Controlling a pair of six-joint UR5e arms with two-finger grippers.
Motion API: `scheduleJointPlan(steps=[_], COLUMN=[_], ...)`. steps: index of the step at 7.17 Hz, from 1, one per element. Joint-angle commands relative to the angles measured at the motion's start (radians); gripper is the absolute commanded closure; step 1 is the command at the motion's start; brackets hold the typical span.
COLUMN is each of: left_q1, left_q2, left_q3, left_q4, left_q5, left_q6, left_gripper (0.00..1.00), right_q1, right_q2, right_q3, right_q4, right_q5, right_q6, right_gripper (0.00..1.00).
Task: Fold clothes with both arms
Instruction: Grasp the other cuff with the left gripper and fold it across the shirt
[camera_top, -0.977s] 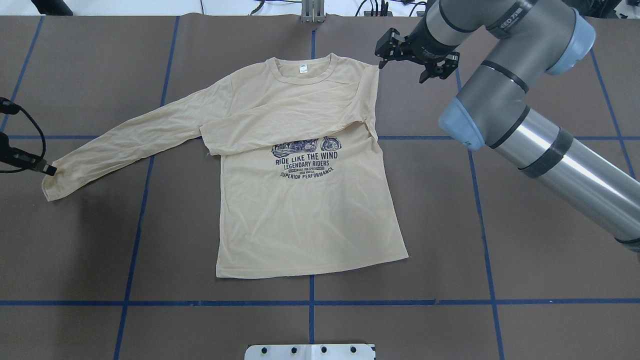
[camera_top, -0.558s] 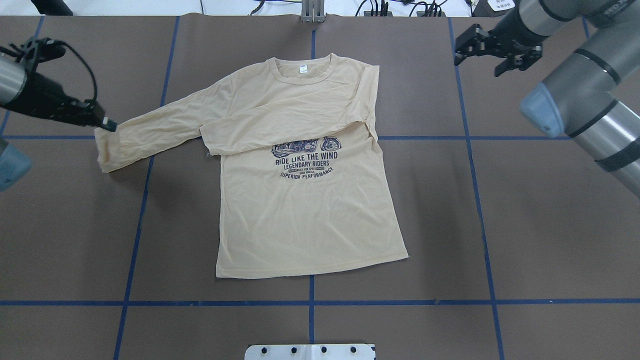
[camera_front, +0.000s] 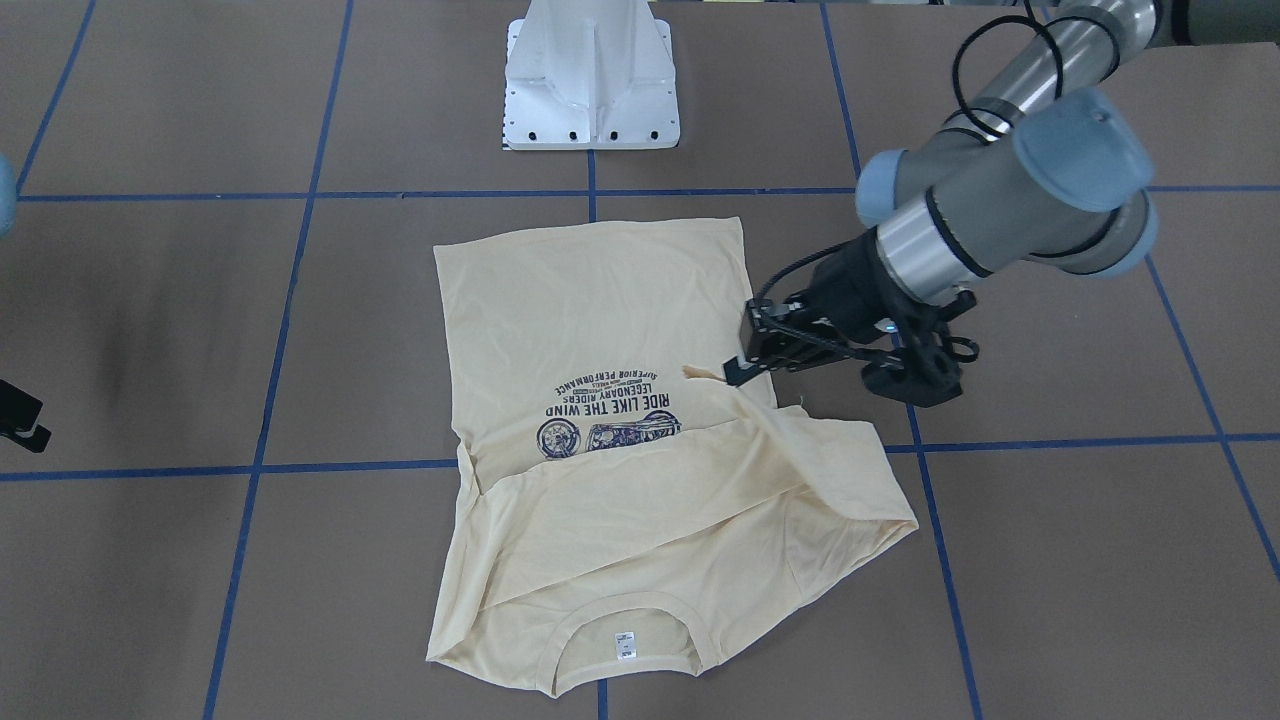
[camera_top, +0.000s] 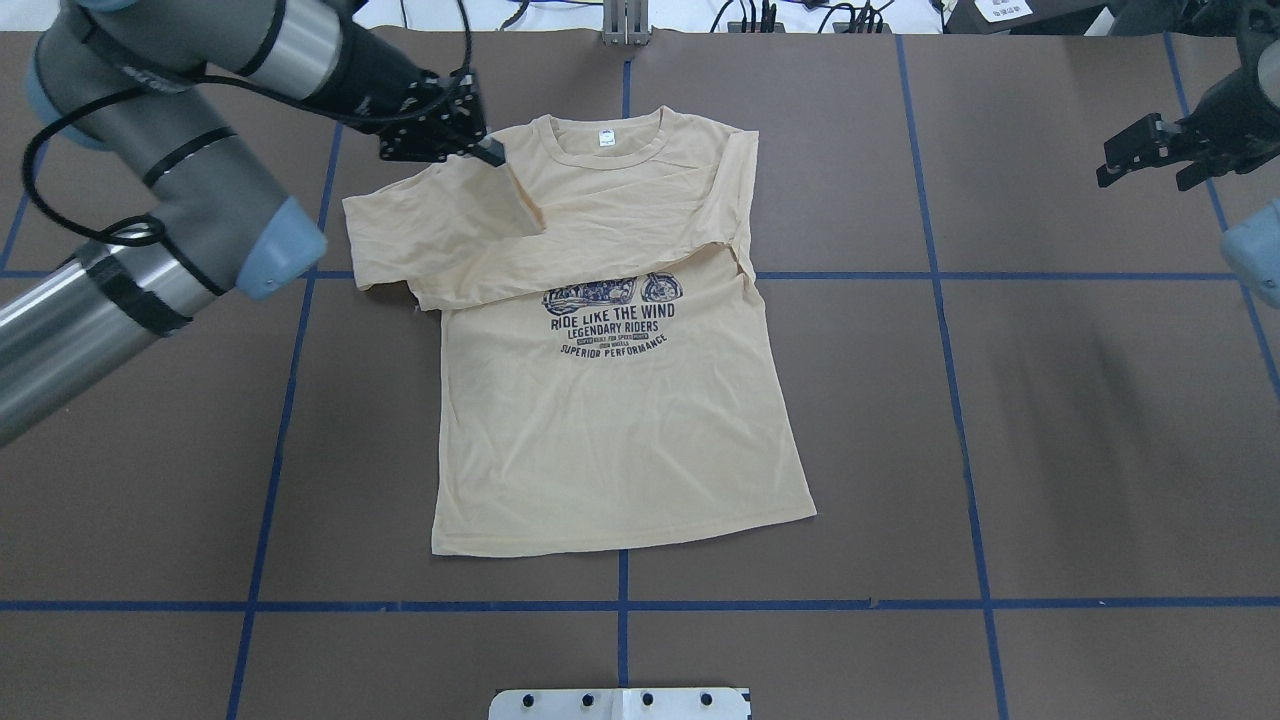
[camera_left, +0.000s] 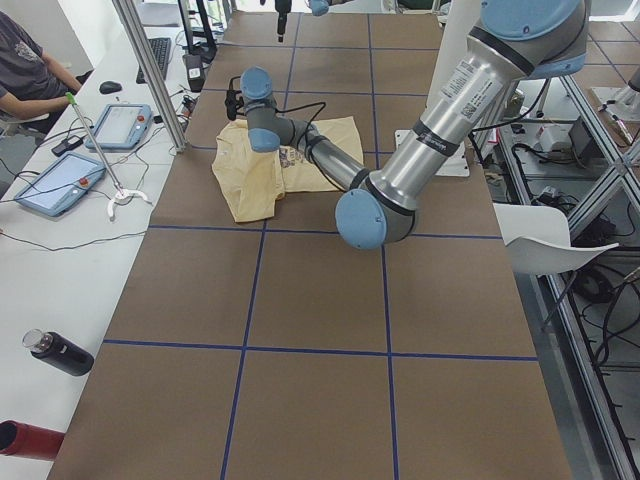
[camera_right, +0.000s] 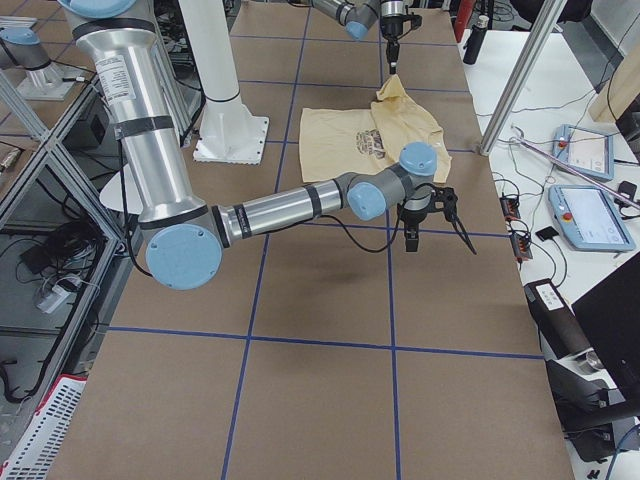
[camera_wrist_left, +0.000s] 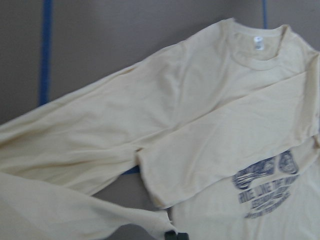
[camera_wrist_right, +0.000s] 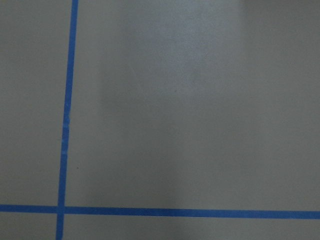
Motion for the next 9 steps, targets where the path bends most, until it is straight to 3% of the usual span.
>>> scheduleJointPlan(steps=[1,3,4,5,7,8,9], left_q1=[0.135,0.273,0.286,0.288,0.280,0.274,0.251], left_q2=[-0.161,-0.263,-0.264,-0.264,-0.252,-0.179,-0.045], left_q3=[0.070,0.153,0.175,0.176,0.139,0.046,-0.084], left_q4=[-0.002,-0.010,-0.013,-0.011,-0.001,0.001,-0.001], left_q5=[0.195,0.409,0.449,0.455,0.452,0.448,0.425], left_q6=[-0.083,-0.126,-0.126,-0.131,-0.137,-0.134,-0.117], left_gripper=[1.00,1.00,0.38,0.02,0.02,0.02,0.02], right_q1=[0.009,0.009,0.007,0.009,-0.002,-0.072,-0.199], right_q2=[-0.018,-0.015,-0.012,-0.015,-0.015,-0.021,-0.021], right_q3=[-0.002,-0.002,-0.005,-0.002,0.023,0.103,0.211], right_q4=[0.001,0.000,0.000,0.000,0.000,0.003,0.003], right_q5=[0.000,-0.002,-0.003,0.000,0.007,0.018,-0.025], right_q6=[-0.027,-0.025,-0.025,-0.016,0.060,0.237,0.533], right_gripper=[0.01,0.01,0.01,0.01,0.01,0.01,0.01])
